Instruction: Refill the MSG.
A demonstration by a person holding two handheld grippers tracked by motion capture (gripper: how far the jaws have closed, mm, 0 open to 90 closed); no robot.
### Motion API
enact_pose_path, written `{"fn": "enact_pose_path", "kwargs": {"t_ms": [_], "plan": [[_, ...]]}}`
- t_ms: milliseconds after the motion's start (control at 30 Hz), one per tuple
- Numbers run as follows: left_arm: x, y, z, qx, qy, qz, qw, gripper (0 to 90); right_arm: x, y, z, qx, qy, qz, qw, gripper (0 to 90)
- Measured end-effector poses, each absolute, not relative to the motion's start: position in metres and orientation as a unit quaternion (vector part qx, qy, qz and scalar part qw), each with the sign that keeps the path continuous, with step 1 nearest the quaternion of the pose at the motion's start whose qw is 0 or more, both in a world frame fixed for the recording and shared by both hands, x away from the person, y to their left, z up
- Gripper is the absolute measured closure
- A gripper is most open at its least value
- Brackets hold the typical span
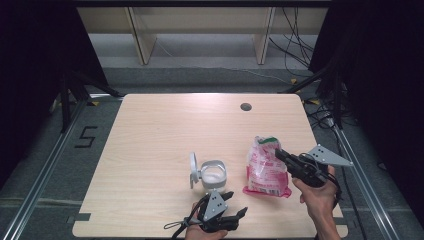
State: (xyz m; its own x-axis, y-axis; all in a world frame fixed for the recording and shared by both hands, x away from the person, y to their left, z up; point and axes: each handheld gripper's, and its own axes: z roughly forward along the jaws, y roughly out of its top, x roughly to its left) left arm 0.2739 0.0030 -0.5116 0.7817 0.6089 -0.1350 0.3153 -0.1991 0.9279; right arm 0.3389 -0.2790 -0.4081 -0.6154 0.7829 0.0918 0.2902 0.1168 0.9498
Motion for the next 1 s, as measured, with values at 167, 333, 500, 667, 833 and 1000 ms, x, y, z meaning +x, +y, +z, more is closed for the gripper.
{"fn": "enact_pose_path", "kwargs": {"t_ms": [167,333,500,667,833,1000], "plan": [[0.274,0.003,-0.511,0.763,0.303,0.132,0.556,35.2,0.344,-0.283,-0.41,0.362,0.717,0.535,0.26,90.0],[0.274,0.002,-0.511,0.76,0.304,0.13,0.56,35.5,0.346,-0.286,-0.415,0.378,0.716,0.53,0.254,90.0],[0.274,0.002,-0.511,0.771,0.294,0.133,0.549,35.6,0.348,-0.285,-0.42,0.397,0.714,0.525,0.239,90.0],[0.274,0.001,-0.511,0.766,0.298,0.127,0.555,35.5,0.353,-0.286,-0.424,0.394,0.716,0.519,0.25,90.0],[0.274,0.003,-0.511,0.771,0.297,0.134,0.547,35.5,0.358,-0.286,-0.426,0.391,0.721,0.509,0.261,90.0],[0.274,0.002,-0.512,0.769,0.299,0.128,0.551,35.5,0.359,-0.284,-0.429,0.409,0.719,0.507,0.241,90.0]]}}
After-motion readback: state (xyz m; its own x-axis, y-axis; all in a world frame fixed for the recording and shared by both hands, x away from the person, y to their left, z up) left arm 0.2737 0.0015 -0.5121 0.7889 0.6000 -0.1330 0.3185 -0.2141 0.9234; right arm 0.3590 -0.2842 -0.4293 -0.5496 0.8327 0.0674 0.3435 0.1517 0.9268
